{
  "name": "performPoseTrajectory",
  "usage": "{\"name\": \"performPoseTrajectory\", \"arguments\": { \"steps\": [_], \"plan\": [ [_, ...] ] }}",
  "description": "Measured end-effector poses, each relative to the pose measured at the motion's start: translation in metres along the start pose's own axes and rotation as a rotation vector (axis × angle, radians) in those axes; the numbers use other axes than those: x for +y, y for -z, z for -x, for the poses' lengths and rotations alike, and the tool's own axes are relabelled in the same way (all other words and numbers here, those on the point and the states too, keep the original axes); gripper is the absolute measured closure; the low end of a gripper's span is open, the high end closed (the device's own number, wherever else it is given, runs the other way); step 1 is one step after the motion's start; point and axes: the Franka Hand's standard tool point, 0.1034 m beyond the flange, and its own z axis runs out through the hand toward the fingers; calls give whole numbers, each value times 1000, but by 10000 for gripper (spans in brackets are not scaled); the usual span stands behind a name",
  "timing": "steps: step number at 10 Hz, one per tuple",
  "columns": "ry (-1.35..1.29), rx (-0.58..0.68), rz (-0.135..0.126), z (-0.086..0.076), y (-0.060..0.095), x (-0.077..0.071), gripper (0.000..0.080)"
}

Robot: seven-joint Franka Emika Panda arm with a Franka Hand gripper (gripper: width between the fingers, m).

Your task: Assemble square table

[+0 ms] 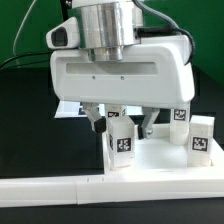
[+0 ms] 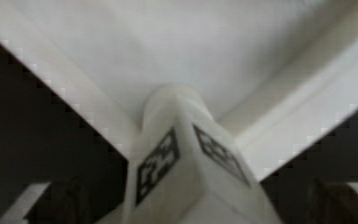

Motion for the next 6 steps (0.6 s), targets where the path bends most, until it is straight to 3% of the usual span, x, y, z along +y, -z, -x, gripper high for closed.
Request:
{"name": "performPoseTrajectory", "arguments": {
  "steps": [3, 5, 6],
  "plan": [
    [163, 7, 6, -2, 1, 2, 152],
    [524, -18, 20, -4, 2, 3, 151],
    [582, -33, 17, -3, 2, 5, 151]
  ]
}}
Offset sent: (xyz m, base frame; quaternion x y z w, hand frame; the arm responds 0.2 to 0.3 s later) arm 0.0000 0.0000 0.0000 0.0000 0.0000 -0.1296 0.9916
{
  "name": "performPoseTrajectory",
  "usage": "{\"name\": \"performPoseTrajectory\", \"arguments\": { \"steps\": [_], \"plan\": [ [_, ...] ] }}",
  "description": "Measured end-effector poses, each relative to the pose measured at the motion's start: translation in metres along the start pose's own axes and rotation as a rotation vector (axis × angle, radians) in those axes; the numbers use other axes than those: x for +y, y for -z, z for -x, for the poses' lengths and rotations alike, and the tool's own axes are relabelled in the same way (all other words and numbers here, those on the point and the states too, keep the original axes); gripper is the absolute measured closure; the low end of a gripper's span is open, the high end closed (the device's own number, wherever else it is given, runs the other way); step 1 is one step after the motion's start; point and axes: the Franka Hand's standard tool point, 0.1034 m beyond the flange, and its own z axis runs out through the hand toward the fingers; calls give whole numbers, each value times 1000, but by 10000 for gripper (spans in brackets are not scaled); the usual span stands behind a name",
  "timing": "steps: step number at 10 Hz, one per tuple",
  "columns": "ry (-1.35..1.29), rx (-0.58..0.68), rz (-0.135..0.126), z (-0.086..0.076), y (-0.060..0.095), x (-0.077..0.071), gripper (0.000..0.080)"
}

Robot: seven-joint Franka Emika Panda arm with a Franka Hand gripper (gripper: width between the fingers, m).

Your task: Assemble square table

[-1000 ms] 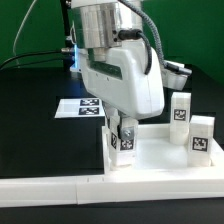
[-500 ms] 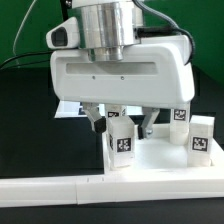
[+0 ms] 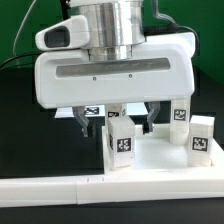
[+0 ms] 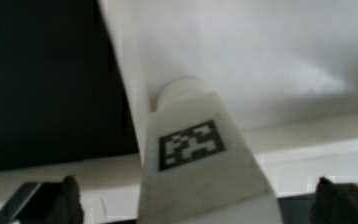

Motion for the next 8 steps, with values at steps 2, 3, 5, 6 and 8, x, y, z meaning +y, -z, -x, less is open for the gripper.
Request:
{"name": "performPoseTrajectory", "arguments": {
  "steps": [2, 3, 5, 6, 8],
  "plan": [
    [-67, 1, 2, 0, 0, 1, 151],
    [-127, 1, 0, 0, -1, 0, 286],
    [-288, 0, 0, 0, -1, 0, 515],
    [-372, 0, 0, 0, -1, 0, 515],
    [-620, 2, 5, 0, 0, -2, 515]
  ]
}}
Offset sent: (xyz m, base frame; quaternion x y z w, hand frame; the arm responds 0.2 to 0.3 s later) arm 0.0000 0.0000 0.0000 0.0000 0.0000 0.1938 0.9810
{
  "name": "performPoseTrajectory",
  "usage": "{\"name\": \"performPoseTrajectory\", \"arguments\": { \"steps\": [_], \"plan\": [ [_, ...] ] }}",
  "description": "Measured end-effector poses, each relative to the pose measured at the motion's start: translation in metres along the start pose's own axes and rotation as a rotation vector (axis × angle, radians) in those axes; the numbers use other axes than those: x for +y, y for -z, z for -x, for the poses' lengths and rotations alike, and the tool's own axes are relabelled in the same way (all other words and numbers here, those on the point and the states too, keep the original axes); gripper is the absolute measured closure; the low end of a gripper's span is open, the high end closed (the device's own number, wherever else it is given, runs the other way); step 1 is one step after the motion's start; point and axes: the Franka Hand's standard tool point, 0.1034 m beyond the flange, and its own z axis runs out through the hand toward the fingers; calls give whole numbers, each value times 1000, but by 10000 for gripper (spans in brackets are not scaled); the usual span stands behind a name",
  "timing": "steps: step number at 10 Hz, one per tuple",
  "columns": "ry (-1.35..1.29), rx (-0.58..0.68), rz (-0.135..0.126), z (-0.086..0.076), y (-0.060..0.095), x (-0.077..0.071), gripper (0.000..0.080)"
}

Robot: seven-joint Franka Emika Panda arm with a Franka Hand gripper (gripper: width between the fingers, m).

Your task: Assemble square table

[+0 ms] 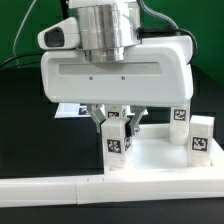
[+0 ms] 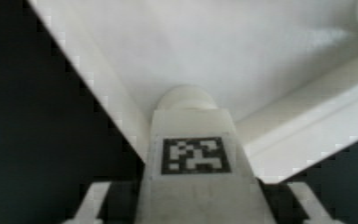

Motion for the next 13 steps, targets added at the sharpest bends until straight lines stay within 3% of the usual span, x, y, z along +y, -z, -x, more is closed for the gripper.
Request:
{"name": "performPoseTrajectory", "arguments": {
  "steps": [2, 3, 4, 6, 7, 9, 10, 11, 13],
  "plan": [
    [-389, 4, 6, 3, 1, -3, 515],
    [-637, -7, -11, 4, 0, -5, 515],
    [-807, -41, -49, 3, -1, -3, 515],
    [-878, -44, -50, 3, -2, -3, 515],
    [-880, -44, -50, 3, -2, -3, 515],
    [-671, -37, -53, 3, -2, -3, 226],
    [-477, -35, -58, 4, 2, -5, 226],
    [-279, -39, -65, 4, 5, -7, 165],
    [-191, -32, -59, 5, 5, -7, 152]
  ]
}}
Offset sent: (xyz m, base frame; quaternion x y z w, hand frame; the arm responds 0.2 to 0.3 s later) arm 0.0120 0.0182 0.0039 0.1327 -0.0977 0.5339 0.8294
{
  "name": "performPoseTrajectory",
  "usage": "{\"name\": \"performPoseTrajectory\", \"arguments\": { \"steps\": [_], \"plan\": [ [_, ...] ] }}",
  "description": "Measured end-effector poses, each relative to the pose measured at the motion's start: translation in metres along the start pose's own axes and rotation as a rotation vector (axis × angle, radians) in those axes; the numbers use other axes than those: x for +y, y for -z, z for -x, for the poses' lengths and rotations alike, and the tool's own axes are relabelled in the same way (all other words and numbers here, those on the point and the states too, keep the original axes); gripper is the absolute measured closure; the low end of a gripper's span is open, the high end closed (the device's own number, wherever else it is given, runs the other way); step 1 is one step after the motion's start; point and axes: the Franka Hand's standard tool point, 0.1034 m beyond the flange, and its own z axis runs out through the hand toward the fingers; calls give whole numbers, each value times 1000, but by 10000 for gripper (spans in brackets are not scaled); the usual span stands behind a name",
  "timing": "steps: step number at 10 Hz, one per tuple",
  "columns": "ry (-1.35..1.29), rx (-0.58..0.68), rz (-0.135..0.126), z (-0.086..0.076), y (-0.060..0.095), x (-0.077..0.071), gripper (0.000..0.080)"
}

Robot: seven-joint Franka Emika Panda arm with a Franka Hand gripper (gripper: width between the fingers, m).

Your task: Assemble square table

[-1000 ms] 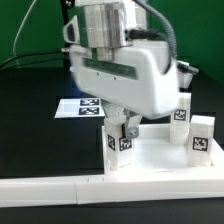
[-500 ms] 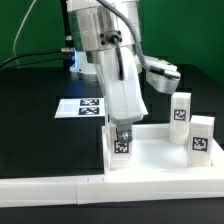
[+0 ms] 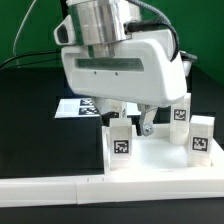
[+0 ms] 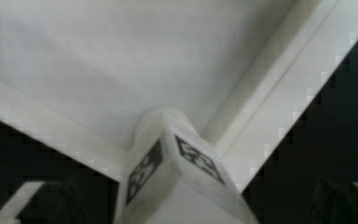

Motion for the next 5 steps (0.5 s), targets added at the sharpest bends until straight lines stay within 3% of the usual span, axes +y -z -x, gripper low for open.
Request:
{"name": "performPoseTrajectory", "arguments": {
  "steps": [2, 5],
  "plan": [
    [166, 3, 4, -1, 0, 1, 151],
    [792, 6, 59, -7, -3, 6, 151]
  ]
}}
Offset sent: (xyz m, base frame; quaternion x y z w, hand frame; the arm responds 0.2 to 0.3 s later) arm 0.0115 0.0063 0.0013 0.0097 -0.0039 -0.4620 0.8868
